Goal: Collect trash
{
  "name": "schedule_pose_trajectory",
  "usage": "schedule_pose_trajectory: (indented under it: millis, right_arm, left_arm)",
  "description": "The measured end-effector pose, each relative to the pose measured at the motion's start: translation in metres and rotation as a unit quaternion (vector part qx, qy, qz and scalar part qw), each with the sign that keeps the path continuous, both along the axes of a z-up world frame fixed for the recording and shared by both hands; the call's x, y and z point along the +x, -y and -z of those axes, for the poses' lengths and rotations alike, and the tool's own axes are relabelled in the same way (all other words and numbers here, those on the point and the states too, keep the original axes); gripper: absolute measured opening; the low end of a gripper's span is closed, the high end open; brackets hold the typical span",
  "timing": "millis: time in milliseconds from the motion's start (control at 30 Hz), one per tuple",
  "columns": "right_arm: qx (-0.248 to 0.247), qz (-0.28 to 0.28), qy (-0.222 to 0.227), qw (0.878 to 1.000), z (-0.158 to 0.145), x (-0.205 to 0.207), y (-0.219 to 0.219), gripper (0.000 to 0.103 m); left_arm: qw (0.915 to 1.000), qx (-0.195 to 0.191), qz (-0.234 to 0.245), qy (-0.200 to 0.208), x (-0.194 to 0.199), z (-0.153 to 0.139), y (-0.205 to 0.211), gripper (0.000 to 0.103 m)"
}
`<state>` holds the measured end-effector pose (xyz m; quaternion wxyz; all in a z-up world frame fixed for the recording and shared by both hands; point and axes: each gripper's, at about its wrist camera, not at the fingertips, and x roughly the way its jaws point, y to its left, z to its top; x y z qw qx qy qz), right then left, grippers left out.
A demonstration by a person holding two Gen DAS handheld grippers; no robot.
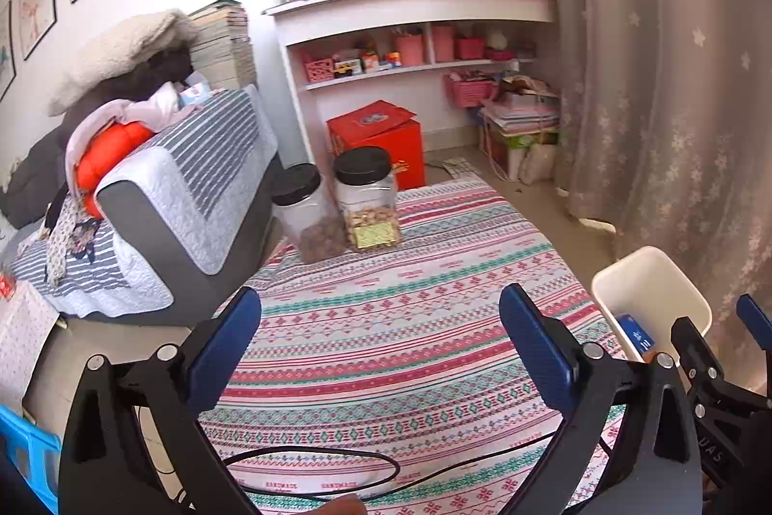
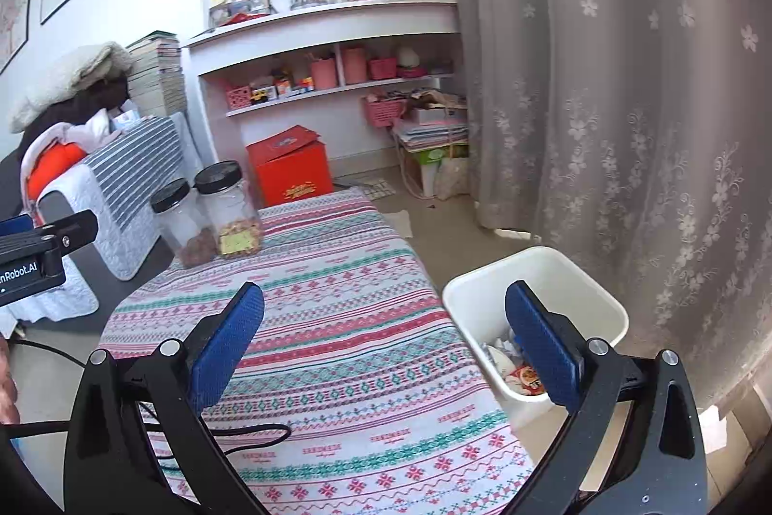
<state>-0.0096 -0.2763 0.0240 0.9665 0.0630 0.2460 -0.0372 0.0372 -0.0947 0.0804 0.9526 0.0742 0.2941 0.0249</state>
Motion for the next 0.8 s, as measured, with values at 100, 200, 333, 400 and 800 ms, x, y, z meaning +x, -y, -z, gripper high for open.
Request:
schedule_pose_trajectory:
  millis: [100, 200, 333, 400, 800]
  right_arm:
    - [-0.005, -0.028, 0.009, 1.0, -0.001, -0.004, -0.018, 0.096]
    - [-0.003, -0.047, 0.009, 0.999, -0.001, -0.007, -0.032, 0.096]
    - [-0.01, -0.061, 0.007, 0.998, 0.0, -0.008, -0.046, 0.096]
    - [-0.013, -0.063, 0.008, 0.998, 0.0, -0.008, -0.051, 0.096]
    - [-0.011, -0.065, 0.013, 0.998, 0.001, -0.011, -0.055, 0.096]
  left_arm:
    - [0.9995, -0.014, -0.027, 0.008, -0.013, 0.0, -0.024, 0.096]
    - [0.9986, -0.021, -0.048, 0.007, -0.023, 0.002, -0.04, 0.096]
    - [0.9972, -0.028, -0.069, 0.003, -0.034, 0.01, -0.058, 0.096]
    - [0.9965, -0.033, -0.077, 0.001, -0.038, 0.014, -0.063, 0.096]
    - [0.9916, -0.078, -0.099, -0.03, -0.056, 0.034, -0.074, 0.096]
